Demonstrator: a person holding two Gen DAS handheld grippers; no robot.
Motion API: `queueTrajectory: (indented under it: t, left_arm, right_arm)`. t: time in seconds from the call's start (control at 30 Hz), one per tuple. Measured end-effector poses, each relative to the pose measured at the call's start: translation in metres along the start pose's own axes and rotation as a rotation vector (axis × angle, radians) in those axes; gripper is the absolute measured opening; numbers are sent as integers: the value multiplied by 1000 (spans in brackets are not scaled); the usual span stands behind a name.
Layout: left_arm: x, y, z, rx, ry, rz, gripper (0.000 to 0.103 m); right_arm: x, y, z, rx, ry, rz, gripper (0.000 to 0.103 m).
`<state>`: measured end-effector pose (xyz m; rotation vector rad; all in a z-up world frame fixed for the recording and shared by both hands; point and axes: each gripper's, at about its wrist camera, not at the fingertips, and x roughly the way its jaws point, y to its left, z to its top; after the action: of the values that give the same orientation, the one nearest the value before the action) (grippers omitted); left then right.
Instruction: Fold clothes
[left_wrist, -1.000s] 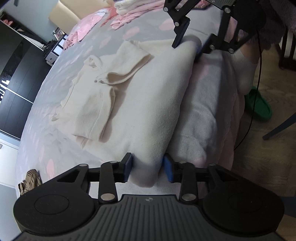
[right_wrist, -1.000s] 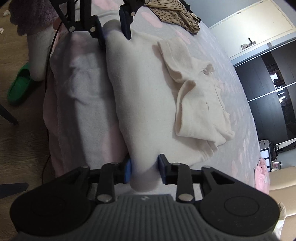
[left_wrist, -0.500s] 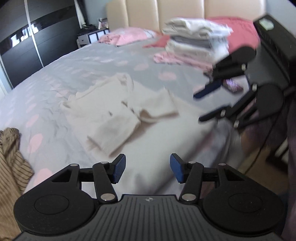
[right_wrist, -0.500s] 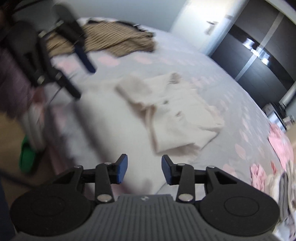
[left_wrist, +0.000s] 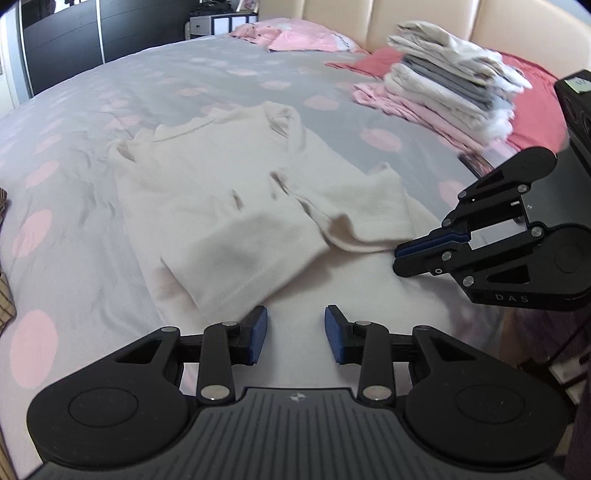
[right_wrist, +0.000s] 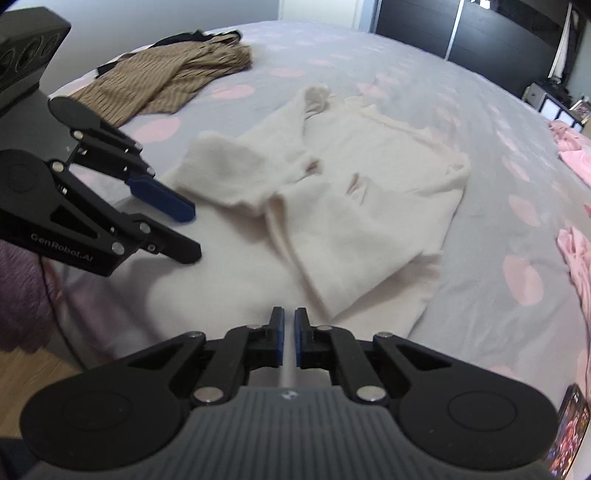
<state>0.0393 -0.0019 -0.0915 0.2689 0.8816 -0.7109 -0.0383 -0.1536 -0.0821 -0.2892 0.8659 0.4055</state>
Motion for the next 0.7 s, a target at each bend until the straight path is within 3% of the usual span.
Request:
queueTrajectory:
  t: [0.2,0.37,0.57,0.63,0.7]
  left_arm:
    - [6,16,21,3,-62,32,33]
    - [7,36,38,-59,-130,85,33]
    - [-7,42,49,-52,-203,115,38]
    - [-8,42,51,-47,-207,113,41]
    - [-5,36,52,-35,-196,85,41]
  right_arm:
    - [13,-20,21,62,-43,-51,7]
    - [20,-47,40,135,-89,-100,7]
    - [1,-74,57,220,-186,-123,10]
    - [-4,-79,59,224,-198,-120,16]
    - [-5,-82,59,224,-196,-98,32]
